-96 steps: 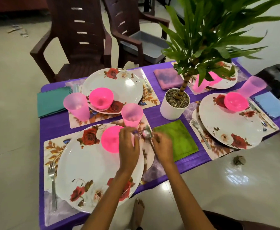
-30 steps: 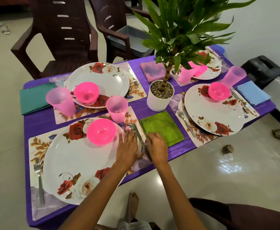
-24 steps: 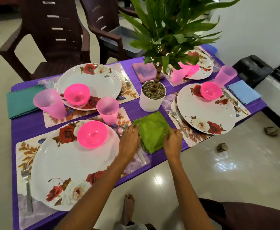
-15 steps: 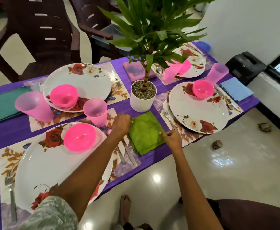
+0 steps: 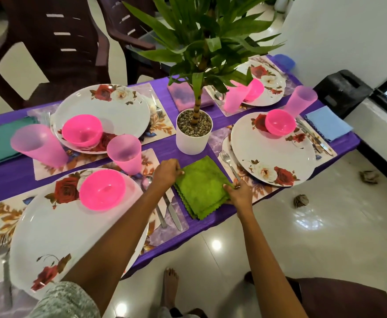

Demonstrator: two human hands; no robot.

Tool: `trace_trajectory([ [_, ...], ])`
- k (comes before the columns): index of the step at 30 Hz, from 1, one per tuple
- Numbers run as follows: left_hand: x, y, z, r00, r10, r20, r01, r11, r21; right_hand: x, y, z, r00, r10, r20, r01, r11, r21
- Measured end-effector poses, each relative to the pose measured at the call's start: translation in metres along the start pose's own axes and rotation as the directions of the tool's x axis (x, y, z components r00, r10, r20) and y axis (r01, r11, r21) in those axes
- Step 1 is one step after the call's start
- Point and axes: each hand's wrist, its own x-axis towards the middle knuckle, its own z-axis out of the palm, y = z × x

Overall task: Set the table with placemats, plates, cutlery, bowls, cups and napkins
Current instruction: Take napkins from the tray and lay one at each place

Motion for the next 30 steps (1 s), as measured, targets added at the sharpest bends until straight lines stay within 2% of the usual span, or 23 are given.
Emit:
trace_trajectory([
  [9,0.004,-0.007,-0.004,0.998,-0.029,-0.048,0.024,0.994,-0.11,-0.001,0.0,-0.001,0.992,0.061,0.11,-0.069,0.995,0.074],
  [16,0.001,-0.006,-0.005,0.997,-0.019,-0.07,0.01,0.993,-0.116,-0.005,-0.003,-0.001,0.993,0.021,0.115,-0.014,0.998,-0.065],
  [18,-0.002,-0.004,-0.005,0.997,-0.014,-0.074,0.007,0.995,-0.096,-0.008,-0.002,-0.001,0.994,-0.041,0.097,0.058,0.982,-0.178],
  [20,-0.007,-0.002,-0.004,0.989,0.057,-0.134,-0.06,0.998,-0.015,-0.013,0.002,-0.001,0.983,-0.182,0.022,0.179,0.929,-0.323],
  [22,-0.016,-0.003,-0.001,0.956,0.196,-0.217,-0.176,0.978,0.108,-0.02,0.004,0.002,0.923,-0.381,-0.055,0.31,0.821,-0.479],
  [24,-0.025,-0.005,0.003,0.922,0.293,-0.254,-0.238,0.945,0.227,-0.026,0.003,0.007,0.858,-0.511,-0.052,0.37,0.685,-0.628],
  [26,-0.03,-0.012,0.007,0.923,0.294,-0.25,-0.224,0.935,0.274,-0.023,0.004,0.01,0.87,-0.492,-0.047,0.336,0.66,-0.672],
  [30,-0.026,-0.018,0.009,0.967,0.184,-0.177,-0.146,0.967,0.21,-0.005,-0.001,0.005,0.952,-0.306,0.011,0.266,0.807,-0.528],
])
